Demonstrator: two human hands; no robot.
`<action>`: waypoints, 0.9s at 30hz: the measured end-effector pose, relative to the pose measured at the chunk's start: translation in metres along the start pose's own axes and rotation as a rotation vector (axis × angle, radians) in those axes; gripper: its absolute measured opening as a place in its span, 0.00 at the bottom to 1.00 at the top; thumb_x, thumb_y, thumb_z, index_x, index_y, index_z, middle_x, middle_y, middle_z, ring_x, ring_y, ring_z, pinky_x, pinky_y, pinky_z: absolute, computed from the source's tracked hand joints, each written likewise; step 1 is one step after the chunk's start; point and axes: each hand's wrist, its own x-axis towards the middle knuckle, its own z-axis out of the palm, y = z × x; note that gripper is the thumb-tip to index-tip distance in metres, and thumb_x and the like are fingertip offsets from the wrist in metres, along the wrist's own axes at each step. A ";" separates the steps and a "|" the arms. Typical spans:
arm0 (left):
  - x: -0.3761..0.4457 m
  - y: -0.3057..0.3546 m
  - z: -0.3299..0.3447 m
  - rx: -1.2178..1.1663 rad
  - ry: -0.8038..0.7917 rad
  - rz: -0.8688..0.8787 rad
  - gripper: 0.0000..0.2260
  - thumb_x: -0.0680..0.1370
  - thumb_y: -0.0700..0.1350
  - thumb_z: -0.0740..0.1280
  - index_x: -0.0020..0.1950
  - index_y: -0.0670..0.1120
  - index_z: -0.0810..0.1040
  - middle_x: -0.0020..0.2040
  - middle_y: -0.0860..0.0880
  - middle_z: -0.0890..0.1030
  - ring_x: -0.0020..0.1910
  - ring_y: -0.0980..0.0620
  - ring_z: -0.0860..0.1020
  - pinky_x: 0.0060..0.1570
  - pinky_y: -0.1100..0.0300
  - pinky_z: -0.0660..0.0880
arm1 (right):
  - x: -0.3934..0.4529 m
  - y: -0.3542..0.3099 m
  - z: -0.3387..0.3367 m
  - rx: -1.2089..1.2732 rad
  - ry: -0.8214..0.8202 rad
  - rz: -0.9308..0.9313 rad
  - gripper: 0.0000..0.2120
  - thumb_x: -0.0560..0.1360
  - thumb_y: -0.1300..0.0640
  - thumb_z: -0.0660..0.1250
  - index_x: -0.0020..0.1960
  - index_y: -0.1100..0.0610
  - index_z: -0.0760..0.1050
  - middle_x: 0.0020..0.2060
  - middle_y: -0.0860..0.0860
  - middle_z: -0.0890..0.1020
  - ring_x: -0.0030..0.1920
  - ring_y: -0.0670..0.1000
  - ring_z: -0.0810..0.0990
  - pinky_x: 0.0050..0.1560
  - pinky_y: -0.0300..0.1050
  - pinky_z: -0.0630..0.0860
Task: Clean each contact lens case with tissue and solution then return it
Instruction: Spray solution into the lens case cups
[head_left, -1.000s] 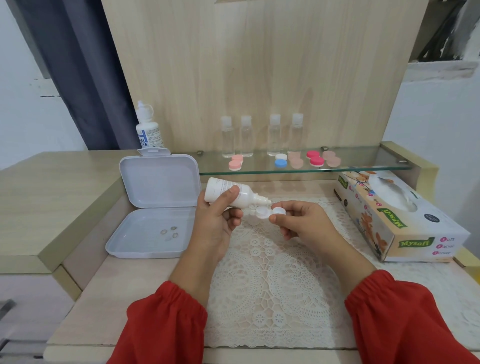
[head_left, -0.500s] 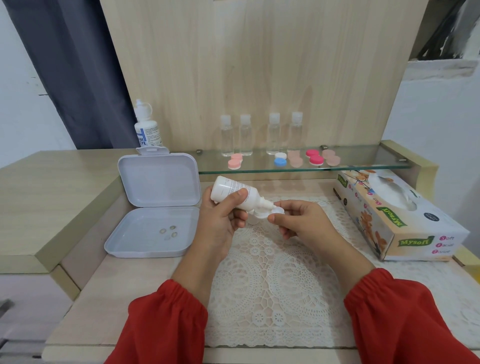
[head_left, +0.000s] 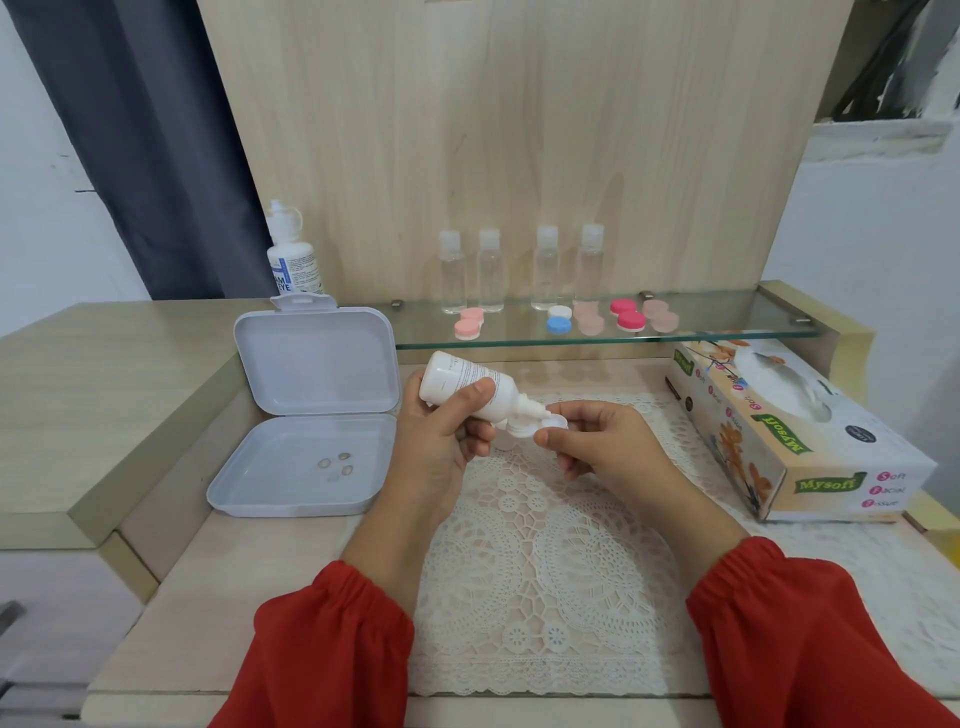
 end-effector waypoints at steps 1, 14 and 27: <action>0.000 0.000 0.000 0.001 -0.001 0.001 0.12 0.74 0.38 0.70 0.54 0.44 0.70 0.37 0.46 0.80 0.26 0.53 0.73 0.24 0.63 0.70 | 0.000 0.000 0.000 -0.002 0.000 -0.001 0.09 0.71 0.66 0.73 0.49 0.58 0.80 0.28 0.54 0.76 0.25 0.45 0.74 0.29 0.37 0.75; 0.001 0.000 -0.001 -0.003 -0.005 0.010 0.13 0.74 0.39 0.70 0.54 0.44 0.70 0.38 0.46 0.80 0.26 0.53 0.74 0.24 0.63 0.70 | 0.000 0.000 0.000 -0.007 0.008 0.004 0.09 0.70 0.66 0.73 0.50 0.59 0.81 0.29 0.55 0.76 0.25 0.45 0.74 0.29 0.37 0.75; 0.001 -0.002 -0.001 0.005 -0.018 0.020 0.13 0.73 0.39 0.71 0.53 0.45 0.69 0.38 0.46 0.80 0.26 0.53 0.74 0.23 0.63 0.70 | 0.002 0.002 -0.001 -0.005 0.009 0.007 0.10 0.70 0.66 0.73 0.51 0.60 0.80 0.28 0.53 0.77 0.25 0.46 0.74 0.29 0.37 0.75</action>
